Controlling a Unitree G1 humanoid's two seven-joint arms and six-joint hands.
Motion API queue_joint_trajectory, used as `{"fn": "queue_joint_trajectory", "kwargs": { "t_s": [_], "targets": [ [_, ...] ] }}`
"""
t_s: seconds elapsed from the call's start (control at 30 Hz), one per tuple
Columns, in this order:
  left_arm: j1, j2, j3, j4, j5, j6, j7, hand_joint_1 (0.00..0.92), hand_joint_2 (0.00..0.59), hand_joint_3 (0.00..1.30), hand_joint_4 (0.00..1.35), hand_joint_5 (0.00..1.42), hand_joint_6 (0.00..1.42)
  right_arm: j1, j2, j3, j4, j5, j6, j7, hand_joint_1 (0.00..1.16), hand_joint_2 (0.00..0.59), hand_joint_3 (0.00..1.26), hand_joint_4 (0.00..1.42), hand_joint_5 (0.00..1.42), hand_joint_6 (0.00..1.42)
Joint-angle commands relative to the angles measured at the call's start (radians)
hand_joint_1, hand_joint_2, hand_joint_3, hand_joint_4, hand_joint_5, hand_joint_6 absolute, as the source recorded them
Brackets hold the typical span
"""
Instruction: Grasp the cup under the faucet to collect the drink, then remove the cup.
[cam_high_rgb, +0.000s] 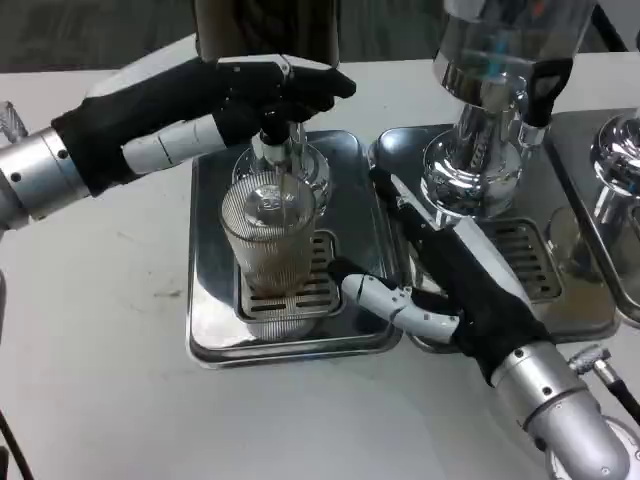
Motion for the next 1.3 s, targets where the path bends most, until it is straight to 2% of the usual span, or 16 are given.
{"fn": "queue_joint_trajectory", "kwargs": {
  "t_s": [0.03,0.87,1.3],
  "targets": [
    [0.034,0.007,-0.019,-0.016,0.021,-0.014,-0.006,0.0,0.047,0.25,0.15,0.17,0.2,-0.027,-0.003,0.002,0.015,0.017,0.018,0.021,0.54,0.223,0.0,0.0,0.0,0.0],
    [0.051,0.018,-0.028,-0.053,0.038,-0.031,0.013,0.0,0.053,0.26,0.16,0.17,0.2,-0.127,0.026,-0.008,0.112,0.032,0.023,0.022,0.51,0.238,0.0,0.0,0.0,0.0],
    [0.065,0.028,-0.039,-0.069,0.044,-0.058,0.034,0.0,0.053,0.26,0.16,0.17,0.2,-0.163,0.027,-0.015,0.138,0.038,0.027,0.025,0.52,0.245,0.0,0.0,0.0,0.0]
  ]
}}
